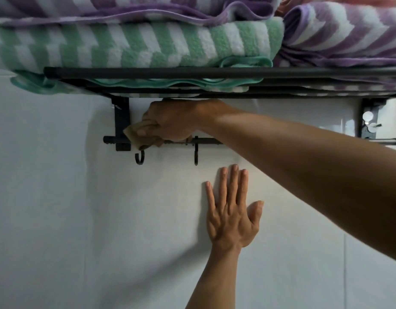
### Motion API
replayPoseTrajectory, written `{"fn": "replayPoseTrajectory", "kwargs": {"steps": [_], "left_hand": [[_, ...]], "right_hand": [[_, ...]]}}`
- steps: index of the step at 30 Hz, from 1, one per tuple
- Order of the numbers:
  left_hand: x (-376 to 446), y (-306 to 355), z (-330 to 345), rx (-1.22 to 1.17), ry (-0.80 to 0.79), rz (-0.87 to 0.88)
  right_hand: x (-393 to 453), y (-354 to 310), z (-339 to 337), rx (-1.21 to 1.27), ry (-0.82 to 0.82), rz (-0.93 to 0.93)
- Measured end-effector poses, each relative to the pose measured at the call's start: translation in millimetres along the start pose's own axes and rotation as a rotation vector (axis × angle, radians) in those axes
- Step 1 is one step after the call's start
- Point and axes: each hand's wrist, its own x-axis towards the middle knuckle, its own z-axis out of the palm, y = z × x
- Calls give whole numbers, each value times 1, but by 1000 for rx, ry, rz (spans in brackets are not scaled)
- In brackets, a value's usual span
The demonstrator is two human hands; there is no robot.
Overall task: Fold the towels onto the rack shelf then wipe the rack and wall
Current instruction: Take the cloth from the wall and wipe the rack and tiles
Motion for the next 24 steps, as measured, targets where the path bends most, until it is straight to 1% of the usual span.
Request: {"fn": "replayPoseTrajectory", "kwargs": {"steps": [5, 18, 21, 24], "left_hand": [[0, 1, -2, 26, -54, -1], [0, 2, -2, 107, -58, -4], [1, 0, -2, 119, -47, -3], [0, 0, -1, 140, -48, -4]], "right_hand": [[-23, 21, 0, -22, -3, 41], [-88, 77, -9, -118, -37, 116], [-104, 89, -10, -103, -28, 157], [-122, 102, -13, -98, -63, 200]]}}
